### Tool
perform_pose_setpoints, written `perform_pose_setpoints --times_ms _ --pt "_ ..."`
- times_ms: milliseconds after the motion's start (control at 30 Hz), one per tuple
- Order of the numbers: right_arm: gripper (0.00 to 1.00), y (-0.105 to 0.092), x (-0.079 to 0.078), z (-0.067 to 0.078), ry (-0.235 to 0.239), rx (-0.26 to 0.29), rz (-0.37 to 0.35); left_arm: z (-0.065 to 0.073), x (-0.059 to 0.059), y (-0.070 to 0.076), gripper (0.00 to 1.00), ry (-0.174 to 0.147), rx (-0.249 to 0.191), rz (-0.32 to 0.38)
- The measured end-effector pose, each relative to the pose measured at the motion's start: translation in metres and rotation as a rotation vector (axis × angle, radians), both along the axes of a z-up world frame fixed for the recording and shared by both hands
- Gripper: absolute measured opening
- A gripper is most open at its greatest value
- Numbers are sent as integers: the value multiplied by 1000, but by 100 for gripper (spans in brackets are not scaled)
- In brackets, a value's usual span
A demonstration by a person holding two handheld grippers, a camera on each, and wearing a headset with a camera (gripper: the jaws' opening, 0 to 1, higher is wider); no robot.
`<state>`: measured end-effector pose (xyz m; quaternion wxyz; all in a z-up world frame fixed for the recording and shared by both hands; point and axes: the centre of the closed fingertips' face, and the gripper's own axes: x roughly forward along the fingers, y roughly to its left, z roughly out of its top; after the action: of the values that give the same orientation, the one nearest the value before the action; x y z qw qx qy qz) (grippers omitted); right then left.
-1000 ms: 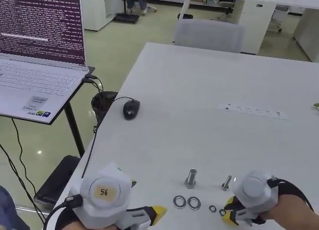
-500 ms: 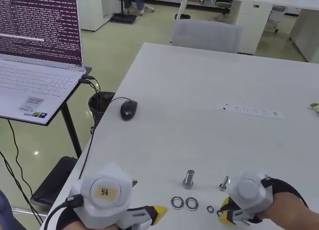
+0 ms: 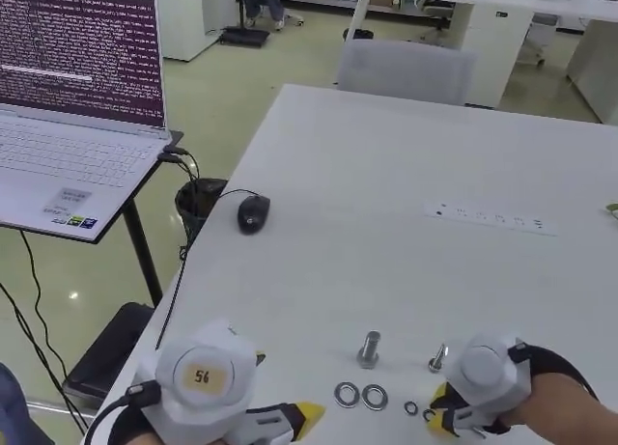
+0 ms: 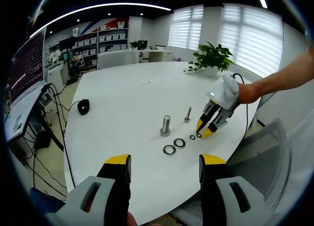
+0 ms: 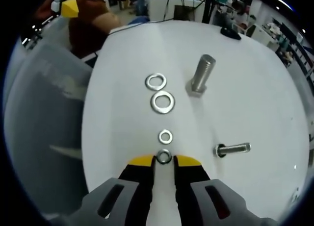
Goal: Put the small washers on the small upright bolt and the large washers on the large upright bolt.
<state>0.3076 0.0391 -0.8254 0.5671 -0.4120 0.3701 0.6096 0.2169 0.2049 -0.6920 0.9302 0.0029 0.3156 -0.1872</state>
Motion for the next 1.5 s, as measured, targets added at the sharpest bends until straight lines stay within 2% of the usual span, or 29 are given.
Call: perform_pose_setpoints --times_ms 333,567,700,833,1067,1233,1333,1500 --pt "15 0 -1 0 -8 -2 7 1 3 -8 55 -4 -5 -11" --pt "13 -3 0 0 8 30 -66 0 1 -3 55 0 -1 -5" --pt "13 -6 0 0 4 30 -76 -1 0 2 55 2 1 6" --pt "13 -9 3 5 3 49 -114 -1 -1 3 55 4 2 9" --pt "13 -17 28 25 -29 96 -202 -1 1 0 55 3 -1 3" --pt "13 -19 55 52 -75 148 -256 0 3 -2 55 1 -2 -4" --pt "13 -17 66 65 -96 167 -264 0 4 -3 55 1 -2 -6" --pt "13 -11 74 71 -113 154 -237 0 5 -4 55 0 -3 -8"
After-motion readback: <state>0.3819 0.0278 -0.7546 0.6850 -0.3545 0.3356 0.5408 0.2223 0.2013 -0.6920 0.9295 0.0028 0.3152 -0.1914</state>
